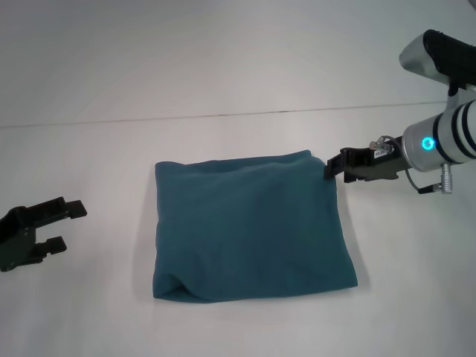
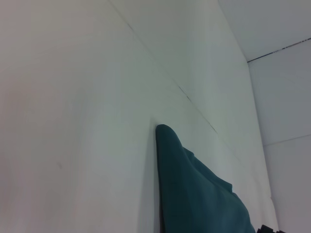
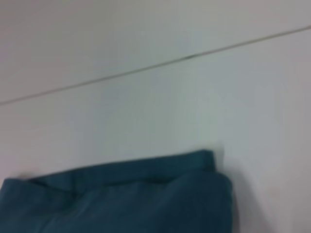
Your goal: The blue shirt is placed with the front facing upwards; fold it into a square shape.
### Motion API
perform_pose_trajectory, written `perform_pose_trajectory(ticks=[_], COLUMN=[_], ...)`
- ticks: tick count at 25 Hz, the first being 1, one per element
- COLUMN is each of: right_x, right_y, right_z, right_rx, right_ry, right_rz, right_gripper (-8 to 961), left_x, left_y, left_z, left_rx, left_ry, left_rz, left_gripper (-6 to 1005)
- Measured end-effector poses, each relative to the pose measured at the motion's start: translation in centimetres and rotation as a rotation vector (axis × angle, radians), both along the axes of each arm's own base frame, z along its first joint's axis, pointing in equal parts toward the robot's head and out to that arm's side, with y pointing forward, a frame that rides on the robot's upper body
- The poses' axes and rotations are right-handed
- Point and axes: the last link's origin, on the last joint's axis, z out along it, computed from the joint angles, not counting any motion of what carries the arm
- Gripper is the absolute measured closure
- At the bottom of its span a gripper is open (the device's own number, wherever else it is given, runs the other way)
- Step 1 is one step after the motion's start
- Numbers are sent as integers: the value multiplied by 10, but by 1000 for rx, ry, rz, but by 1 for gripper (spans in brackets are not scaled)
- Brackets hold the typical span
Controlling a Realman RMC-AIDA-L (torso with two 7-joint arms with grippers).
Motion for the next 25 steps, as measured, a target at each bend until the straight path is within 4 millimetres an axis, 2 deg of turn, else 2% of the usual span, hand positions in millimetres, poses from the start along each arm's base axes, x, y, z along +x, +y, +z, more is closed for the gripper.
perform_pose_trajectory(ticks=[11, 25], right_x=[-10, -11], right_y=[7, 7], right_z=[-26, -25], right_rx=[27, 21], right_ry=[6, 15], right_rz=[1, 6], right_gripper=[520, 783], left_x=[-1, -1], left_y=[-1, -2], left_z=[-1, -3], left_rx=[1, -2], left_ry=[-2, -6], left_rz=[0, -1], left_gripper=[53, 54])
